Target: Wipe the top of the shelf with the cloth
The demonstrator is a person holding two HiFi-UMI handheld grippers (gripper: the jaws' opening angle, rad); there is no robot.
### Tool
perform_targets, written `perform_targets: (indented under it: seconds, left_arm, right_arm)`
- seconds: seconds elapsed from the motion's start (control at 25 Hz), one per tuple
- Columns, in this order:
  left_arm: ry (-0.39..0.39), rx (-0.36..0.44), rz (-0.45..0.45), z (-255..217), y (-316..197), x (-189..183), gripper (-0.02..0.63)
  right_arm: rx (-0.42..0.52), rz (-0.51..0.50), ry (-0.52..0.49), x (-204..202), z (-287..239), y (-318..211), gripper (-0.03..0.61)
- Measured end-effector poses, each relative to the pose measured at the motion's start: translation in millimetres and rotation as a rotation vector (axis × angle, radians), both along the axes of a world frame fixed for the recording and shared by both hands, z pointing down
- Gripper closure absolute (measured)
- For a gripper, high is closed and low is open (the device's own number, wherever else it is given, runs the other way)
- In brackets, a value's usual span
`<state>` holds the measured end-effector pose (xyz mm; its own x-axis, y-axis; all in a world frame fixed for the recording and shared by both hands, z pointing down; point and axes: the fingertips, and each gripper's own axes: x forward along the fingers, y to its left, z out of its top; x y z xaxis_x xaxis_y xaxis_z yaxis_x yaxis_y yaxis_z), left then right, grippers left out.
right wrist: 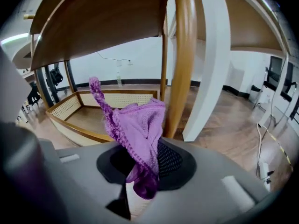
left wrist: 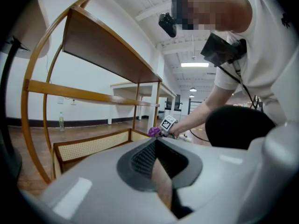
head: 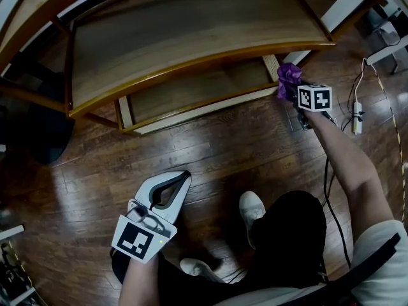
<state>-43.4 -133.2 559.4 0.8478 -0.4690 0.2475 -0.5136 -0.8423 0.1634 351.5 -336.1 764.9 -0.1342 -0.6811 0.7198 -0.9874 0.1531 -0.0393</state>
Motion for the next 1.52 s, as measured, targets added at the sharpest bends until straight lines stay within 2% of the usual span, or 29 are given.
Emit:
perform_targets:
  seconds: [0.16,0.28,0.4,0.56,0.68,0.8,0.92,1.08,1.2,1.28,1.4,1.52]
  left_arm:
    - [-0.016,0.007,-0.025,-1.9,-0.4,-10.6,0.595]
    - [-0.025,0.020,-0.039,-5.1,0.6,-20.2,0.595]
    - [-0.031,0.043,-0.041,-8.7,2.5,-25.4,0.595]
    - [-0.048,0.039,-0.062,-9.1,9.5,-33.0,0.595]
    - [-0.019,0.041,-0.082,-11.7,12.5,-37.9,0.595]
    - [-0.006,0.046,-0.091,-13.6,20.4,-44.9,0.595]
    - [-0.009,0.061,-0.095,-16.0,29.6,-47.8,0.595]
    - [0.002,0.074,-0.108,-22.4,34.6,-57.4,0.595]
    - [-0.008,0.082,-0.121,-25.0,39.0,-66.6,0.595]
    - [-0.010,0.080,-0.132,-24.5,41.0,-70.5,0.595]
    - [-0.012,0.083,-0.132,-23.3,41.3,-71.7,0.595]
    - [-0.019,0.084,-0.115,-20.1,40.8,-69.0,0.595]
  right_arm:
    - [0.023,0.057,0.011,17.5,-3.7,0.5,0.479]
    - [0.089,0.047,-0.031,-10.7,-22.7,4.8,0.479]
    - [0.134,-0.065,-0.130,-82.9,-46.0,22.9,0.479]
    - [0.119,-0.342,-0.251,-218.6,-51.5,56.4,0.479]
    - [0.083,-0.539,-0.296,-313.4,-41.5,78.2,0.479]
    - [0.045,-0.706,-0.310,-399.2,-23.2,95.9,0.479]
    - [0.020,-0.847,-0.285,-464.6,-7.2,103.7,0.479]
    - [0.008,-0.939,-0.233,-528.4,16.9,98.5,0.479]
    - [0.001,-0.974,-0.197,-559.5,36.8,95.2,0.479]
    - [0.004,-0.976,-0.166,-564.3,48.2,91.2,0.479]
    - [0.003,-0.926,-0.140,-547.1,57.3,80.5,0.479]
    - [0.004,-0.875,-0.108,-512.7,61.1,69.1,0.479]
